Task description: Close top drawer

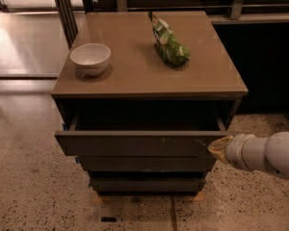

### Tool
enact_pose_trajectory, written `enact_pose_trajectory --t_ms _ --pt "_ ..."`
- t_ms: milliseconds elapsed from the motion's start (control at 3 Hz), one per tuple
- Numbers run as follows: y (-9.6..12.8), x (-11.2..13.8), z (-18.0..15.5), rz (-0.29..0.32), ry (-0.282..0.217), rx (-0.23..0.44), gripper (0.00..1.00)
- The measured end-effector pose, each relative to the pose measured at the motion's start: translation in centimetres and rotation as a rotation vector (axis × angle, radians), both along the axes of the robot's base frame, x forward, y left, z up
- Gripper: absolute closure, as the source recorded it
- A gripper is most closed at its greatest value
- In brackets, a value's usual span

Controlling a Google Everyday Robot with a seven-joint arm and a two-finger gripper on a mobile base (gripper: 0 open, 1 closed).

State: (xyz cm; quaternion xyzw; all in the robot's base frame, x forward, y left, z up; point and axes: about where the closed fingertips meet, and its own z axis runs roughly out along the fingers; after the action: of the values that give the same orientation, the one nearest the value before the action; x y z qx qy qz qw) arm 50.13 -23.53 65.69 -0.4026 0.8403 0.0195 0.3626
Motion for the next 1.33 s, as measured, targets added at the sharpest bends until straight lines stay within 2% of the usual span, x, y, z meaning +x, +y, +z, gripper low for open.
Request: enact_pose_trajectory --t_ms 667,1000,1333 --pt "-0.1 3.2 0.7 -0.008 -0.048 -0.049 1.0" --pt "0.7 5.6 0.6 -0.01 -0.064 -0.046 1.0" --pt "0.8 5.8 0.5 -0.011 -0.065 -0.045 1.0"
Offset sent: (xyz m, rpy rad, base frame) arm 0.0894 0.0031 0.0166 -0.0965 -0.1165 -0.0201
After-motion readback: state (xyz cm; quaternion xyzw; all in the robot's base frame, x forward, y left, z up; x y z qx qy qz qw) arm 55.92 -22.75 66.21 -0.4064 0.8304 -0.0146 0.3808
